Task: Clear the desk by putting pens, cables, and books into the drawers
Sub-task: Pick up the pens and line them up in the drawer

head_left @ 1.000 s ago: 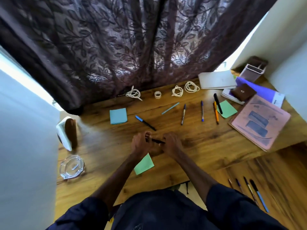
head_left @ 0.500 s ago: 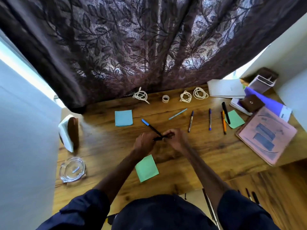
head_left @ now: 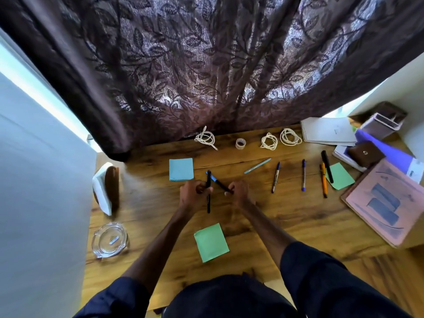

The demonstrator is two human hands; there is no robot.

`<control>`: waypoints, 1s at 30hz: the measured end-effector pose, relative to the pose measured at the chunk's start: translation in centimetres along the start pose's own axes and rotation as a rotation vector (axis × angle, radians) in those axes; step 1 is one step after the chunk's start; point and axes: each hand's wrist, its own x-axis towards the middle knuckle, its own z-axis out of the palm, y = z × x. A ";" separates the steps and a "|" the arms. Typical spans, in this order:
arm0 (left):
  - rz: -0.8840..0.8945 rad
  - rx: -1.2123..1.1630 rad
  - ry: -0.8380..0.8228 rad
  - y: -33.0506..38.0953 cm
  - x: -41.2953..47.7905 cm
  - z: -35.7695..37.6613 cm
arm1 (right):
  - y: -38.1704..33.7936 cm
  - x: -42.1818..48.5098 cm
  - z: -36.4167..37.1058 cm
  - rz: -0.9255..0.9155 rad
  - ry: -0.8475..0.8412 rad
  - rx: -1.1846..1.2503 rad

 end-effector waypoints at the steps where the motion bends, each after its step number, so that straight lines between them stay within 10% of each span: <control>1: 0.003 -0.003 -0.004 -0.3 -0.1 0.1 | 0.1 -0.1 0.2 0.006 -0.019 -0.006; 18: -0.142 -0.616 -0.322 6.2 -2.4 4.6 | 4.5 -11.9 -10.2 0.058 -0.040 0.245; 30: 0.011 -0.455 -0.759 15.5 -9.6 16.6 | 15.4 -22.3 -16.1 0.093 0.125 0.431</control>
